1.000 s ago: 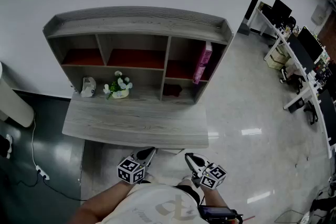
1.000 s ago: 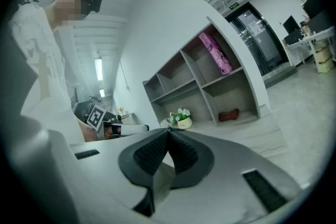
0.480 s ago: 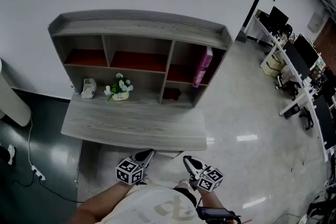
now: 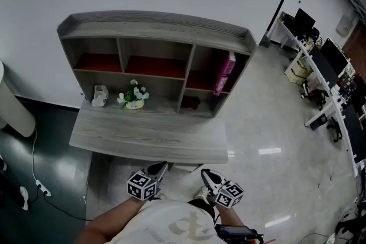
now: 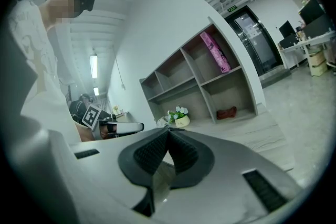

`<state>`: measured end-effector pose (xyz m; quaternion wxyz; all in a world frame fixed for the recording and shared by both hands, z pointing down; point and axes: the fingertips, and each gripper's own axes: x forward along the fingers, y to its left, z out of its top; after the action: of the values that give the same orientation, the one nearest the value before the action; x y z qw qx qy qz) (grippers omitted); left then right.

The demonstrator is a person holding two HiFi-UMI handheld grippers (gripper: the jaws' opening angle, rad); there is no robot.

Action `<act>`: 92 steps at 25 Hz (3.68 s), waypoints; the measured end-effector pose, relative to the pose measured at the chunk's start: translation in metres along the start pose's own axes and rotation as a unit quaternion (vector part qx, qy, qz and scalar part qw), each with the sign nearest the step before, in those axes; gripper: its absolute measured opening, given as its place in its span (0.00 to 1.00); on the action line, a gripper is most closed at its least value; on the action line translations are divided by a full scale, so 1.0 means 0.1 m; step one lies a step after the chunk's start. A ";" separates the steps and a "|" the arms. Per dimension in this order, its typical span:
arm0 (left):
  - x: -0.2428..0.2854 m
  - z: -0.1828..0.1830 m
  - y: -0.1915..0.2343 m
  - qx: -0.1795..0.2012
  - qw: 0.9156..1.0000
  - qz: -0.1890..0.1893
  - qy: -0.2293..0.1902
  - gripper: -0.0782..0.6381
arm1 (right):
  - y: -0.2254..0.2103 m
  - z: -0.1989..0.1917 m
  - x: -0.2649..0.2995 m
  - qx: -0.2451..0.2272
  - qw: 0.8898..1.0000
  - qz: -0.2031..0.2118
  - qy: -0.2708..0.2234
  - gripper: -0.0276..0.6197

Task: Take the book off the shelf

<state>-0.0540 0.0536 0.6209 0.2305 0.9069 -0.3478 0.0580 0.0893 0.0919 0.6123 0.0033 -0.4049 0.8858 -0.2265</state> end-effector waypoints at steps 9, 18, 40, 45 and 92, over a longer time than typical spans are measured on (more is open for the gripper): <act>-0.19 0.03 0.13 -0.009 1.000 0.025 -0.014 0.11 | 0.05 0.04 0.16 -0.003 1.000 0.003 0.005 0.05; -0.25 0.01 0.28 -0.018 0.999 0.047 -0.015 0.11 | -0.02 0.03 0.35 -0.001 1.000 0.015 0.016 0.05; 0.48 0.38 0.77 -0.029 0.998 0.063 0.010 0.11 | -0.96 0.38 0.89 0.018 1.000 -0.009 0.021 0.05; 0.70 0.53 0.85 -0.021 0.998 0.063 0.022 0.11 | -1.18 0.56 1.09 0.022 1.000 -0.003 0.012 0.05; 1.52 1.04 1.25 0.010 0.999 0.011 0.036 0.11 | -2.35 1.52 1.48 -0.004 0.995 -0.083 -0.047 0.05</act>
<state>-0.0277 -0.1666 0.6164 0.2331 0.9026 -0.3488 0.0962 0.1867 -0.2087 0.5970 0.0243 -0.4872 0.8489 -0.2037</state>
